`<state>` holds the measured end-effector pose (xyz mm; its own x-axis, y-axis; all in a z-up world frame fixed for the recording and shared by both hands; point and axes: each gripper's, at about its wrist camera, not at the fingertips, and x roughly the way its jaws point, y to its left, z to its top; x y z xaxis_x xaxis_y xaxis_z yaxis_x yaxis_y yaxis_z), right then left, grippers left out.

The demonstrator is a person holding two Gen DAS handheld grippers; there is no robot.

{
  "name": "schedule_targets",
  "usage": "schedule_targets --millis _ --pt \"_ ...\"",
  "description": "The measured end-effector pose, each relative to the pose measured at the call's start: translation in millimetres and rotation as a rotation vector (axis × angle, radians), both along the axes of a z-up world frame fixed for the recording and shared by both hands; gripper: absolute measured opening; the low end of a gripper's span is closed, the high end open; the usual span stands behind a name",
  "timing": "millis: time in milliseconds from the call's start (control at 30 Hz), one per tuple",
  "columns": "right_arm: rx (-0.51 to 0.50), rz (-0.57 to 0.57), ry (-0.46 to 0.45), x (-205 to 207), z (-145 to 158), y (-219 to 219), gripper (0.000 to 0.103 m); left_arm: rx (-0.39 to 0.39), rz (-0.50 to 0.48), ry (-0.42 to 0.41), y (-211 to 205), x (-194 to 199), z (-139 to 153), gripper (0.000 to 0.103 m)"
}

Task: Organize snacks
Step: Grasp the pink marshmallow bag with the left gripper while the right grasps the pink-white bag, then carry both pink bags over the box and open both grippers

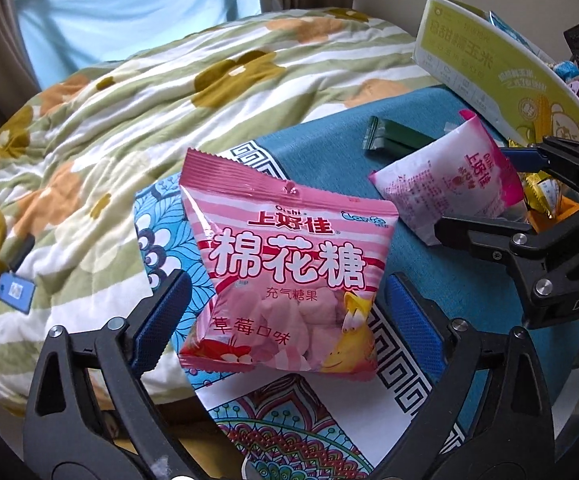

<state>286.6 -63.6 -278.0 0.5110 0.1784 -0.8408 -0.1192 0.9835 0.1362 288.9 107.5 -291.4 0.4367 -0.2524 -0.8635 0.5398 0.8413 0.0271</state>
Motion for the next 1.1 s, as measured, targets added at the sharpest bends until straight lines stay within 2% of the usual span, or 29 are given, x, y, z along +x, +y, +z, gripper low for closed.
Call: schedule_targets --millis 100,267,333,500,633,867,1000,1100 --pt "-0.031 0.023 0.021 3 -9 4 0.087 0.02 -0.011 0.007 -4 2 -7 0.084" --pt "-0.065 0.044 0.024 7 -15 8 0.083 0.028 -0.007 0.033 -6 9 -14 0.077" --pt "-0.076 0.048 0.033 10 -18 9 0.074 0.026 -0.006 0.032 -6 11 -13 0.074" --pt "-0.077 0.051 0.048 16 -27 10 0.071 0.022 0.001 0.038 -5 11 -12 0.07" --pt "-0.082 0.055 0.057 19 -32 11 0.063 0.018 0.019 0.052 -4 10 -11 0.068" --pt "-0.07 0.05 0.058 21 -33 9 0.056 0.001 0.054 0.066 2 10 -10 0.068" --pt "-0.07 0.068 0.056 18 -29 12 0.045 -0.017 0.076 0.058 7 8 -2 0.068" --pt "-0.062 0.071 0.06 15 -25 12 0.044 -0.022 0.088 0.044 9 5 8 0.068"
